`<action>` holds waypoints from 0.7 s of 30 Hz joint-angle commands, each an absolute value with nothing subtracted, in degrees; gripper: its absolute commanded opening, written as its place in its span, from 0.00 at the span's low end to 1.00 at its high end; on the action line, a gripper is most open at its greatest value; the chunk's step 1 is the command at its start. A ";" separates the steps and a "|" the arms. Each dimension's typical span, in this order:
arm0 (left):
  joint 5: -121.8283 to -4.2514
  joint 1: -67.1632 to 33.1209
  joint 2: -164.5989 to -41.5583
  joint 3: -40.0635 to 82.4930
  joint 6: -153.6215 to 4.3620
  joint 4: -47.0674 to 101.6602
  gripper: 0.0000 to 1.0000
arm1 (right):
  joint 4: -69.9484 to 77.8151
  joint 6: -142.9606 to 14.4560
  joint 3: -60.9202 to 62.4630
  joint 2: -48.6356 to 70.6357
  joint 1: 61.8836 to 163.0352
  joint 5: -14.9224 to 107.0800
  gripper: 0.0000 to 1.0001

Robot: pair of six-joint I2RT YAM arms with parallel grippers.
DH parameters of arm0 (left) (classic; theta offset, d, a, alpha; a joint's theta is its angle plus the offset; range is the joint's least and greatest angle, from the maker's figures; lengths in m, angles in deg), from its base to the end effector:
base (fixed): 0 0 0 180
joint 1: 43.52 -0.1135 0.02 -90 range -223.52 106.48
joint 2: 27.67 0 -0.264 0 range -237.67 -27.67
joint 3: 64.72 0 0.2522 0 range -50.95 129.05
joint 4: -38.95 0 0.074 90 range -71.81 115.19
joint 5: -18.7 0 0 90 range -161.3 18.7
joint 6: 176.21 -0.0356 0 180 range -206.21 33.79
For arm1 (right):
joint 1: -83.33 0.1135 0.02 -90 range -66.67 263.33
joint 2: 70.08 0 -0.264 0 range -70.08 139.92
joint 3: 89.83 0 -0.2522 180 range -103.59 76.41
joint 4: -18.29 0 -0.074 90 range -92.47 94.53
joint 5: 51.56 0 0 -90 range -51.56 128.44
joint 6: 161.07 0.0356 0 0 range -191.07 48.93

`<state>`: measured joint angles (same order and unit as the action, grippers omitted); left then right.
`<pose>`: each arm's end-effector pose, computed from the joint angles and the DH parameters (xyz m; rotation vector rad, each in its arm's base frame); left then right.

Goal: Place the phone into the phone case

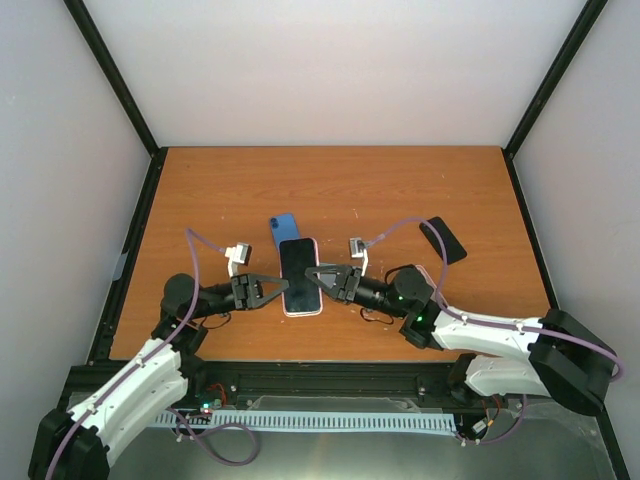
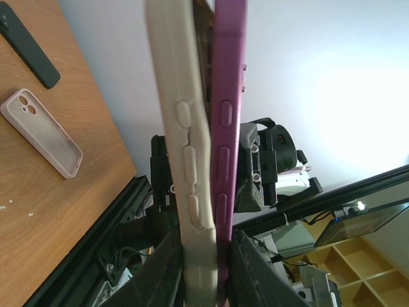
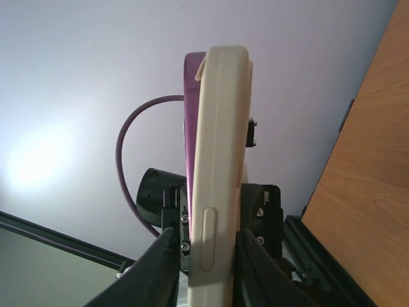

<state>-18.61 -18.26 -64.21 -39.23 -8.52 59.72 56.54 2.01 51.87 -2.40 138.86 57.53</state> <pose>0.1232 -0.0895 0.2385 0.1372 1.8648 -1.9932 0.1295 0.2093 0.2506 -0.0734 1.7988 1.9883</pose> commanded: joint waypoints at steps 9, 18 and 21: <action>-19.80 -17.77 -62.74 -35.43 -15.75 49.37 0.02 | 48.00 -3.45 51.54 -9.10 138.69 55.36 0.24; -19.81 -17.82 -61.01 -34.39 -15.57 50.81 0.29 | 46.02 -6.51 52.55 -12.02 138.70 56.88 0.15; -19.62 -17.77 -61.03 -34.34 -15.55 51.69 0.35 | 46.54 -7.70 52.29 -11.94 138.68 59.27 0.13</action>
<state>-19.42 -17.89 -61.65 -36.93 -14.79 49.51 43.03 -5.20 52.90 -10.53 138.86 56.61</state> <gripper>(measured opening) 0.318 0.145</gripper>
